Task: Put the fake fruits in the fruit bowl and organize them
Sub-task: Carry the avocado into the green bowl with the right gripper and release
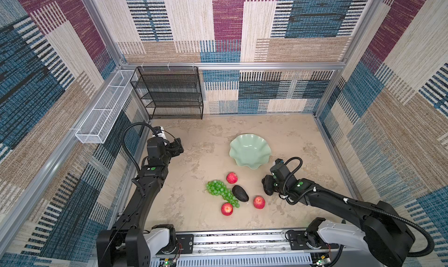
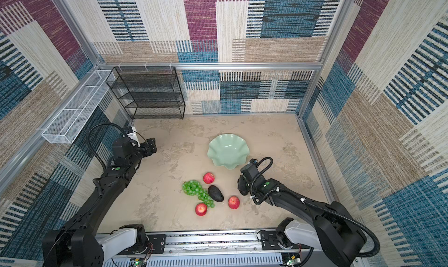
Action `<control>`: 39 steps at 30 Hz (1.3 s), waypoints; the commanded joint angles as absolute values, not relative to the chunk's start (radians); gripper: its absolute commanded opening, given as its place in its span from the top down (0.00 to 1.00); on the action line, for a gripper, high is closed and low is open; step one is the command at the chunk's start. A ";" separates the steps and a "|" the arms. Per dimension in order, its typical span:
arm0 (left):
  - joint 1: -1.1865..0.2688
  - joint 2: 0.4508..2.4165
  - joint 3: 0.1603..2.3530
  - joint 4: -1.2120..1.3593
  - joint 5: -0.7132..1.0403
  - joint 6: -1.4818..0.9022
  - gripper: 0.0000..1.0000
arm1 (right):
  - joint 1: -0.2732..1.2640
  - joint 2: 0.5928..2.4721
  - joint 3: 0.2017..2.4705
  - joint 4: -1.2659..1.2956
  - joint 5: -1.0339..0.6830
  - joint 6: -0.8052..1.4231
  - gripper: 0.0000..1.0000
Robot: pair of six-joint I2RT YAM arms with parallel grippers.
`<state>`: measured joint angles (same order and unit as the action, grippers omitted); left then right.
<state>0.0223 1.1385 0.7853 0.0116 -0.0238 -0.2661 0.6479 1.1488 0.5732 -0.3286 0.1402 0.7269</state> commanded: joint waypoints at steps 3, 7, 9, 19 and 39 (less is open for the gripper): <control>0.024 1.134 0.790 0.013 -0.035 -0.298 0.13 | 0.649 1.116 0.716 -0.384 0.247 0.638 0.52; 0.024 1.135 0.791 0.009 -0.034 -0.301 0.13 | 0.646 1.238 0.863 -0.299 0.272 0.543 0.51; 0.024 1.138 0.788 0.014 -0.036 -0.301 0.13 | 0.626 1.347 0.942 -0.232 0.214 0.505 0.51; 0.026 1.114 0.787 0.008 -0.056 -0.283 0.13 | 0.605 1.836 1.303 -0.156 0.070 0.359 0.50; 0.028 1.106 0.791 0.008 -0.052 -0.291 0.13 | 0.571 1.984 1.256 -0.069 0.019 0.437 0.27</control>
<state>0.0257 1.1114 0.7856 0.0067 -0.0467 -0.2684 0.5724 1.9869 1.2613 -0.1192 0.0330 0.4137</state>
